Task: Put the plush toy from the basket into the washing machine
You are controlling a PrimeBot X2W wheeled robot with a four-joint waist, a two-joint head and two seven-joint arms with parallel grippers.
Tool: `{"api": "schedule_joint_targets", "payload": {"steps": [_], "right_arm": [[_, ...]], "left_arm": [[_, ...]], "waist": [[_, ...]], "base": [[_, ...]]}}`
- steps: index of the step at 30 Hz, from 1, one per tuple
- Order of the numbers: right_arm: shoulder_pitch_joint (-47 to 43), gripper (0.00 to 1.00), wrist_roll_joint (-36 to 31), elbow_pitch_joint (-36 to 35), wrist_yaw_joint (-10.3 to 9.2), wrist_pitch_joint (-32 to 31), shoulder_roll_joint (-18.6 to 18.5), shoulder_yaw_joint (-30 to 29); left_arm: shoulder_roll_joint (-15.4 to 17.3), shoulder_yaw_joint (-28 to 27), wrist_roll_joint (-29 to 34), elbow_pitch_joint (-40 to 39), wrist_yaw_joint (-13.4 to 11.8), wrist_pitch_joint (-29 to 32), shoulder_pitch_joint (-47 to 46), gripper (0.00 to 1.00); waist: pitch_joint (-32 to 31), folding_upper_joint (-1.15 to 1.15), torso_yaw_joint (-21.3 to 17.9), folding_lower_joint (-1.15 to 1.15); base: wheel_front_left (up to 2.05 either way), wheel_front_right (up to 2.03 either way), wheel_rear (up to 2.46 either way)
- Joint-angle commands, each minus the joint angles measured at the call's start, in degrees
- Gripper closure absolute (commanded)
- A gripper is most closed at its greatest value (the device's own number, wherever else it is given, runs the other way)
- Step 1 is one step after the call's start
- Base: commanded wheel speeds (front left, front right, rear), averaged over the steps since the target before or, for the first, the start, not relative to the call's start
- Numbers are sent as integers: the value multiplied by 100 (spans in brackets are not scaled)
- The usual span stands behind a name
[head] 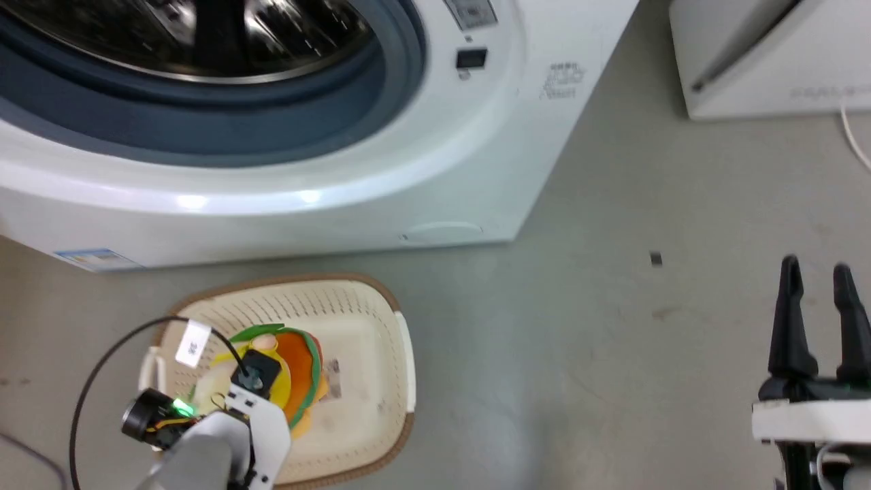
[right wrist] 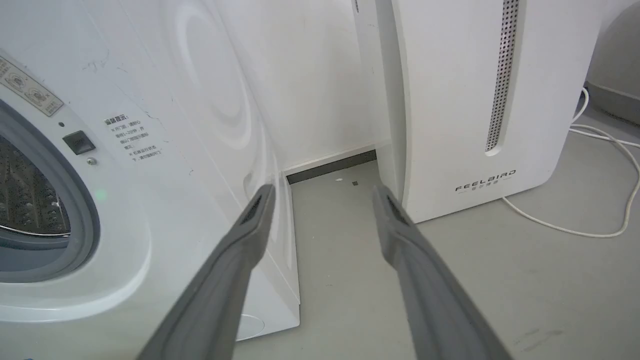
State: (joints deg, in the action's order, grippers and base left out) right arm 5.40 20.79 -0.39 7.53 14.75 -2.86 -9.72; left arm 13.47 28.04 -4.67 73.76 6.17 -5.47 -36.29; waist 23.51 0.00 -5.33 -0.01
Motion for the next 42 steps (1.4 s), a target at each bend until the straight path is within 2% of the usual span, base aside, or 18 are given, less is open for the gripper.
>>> {"api": "schedule_joint_targets", "payload": {"steps": [1, 8, 15, 25, 34, 42], "right_arm": [[-149, 0, -83, 29, -4, 25, -1, -41], [-536, 0, -226, 63, -4, 25, -1, -110], [-846, 0, -301, 85, -4, 25, -1, -96], [-1111, 0, -353, 94, -4, 25, -1, -108], [-1092, 0, -368, 84, -4, 25, -1, -15], [-869, 0, -382, 2, -4, 25, -1, 109]], "left_arm": [[-51, -13, -84, -19, 6, -148, 116, 100], [-258, -41, -251, -88, -7, -660, 372, 100], [-366, -79, -390, -387, -57, -893, 556, 100], [-358, -186, -528, -1542, -259, -950, 772, 100], [-197, -568, -749, -2979, -517, -952, 970, 100], [-103, -1052, -857, -3806, -781, -953, 642, 100]], "waist": [[-444, 0, 241, 1], [-1051, 0, 482, 1], [-1556, 0, 644, 1], [-1984, 0, 780, 1], [-2046, 0, 683, 1], [-1673, 0, 399, 1]], "base": [[0, 0, 0], [0, 0, 0], [0, 0, 0], [0, 0, 0], [0, 0, 0], [0, 0, 0]]}}
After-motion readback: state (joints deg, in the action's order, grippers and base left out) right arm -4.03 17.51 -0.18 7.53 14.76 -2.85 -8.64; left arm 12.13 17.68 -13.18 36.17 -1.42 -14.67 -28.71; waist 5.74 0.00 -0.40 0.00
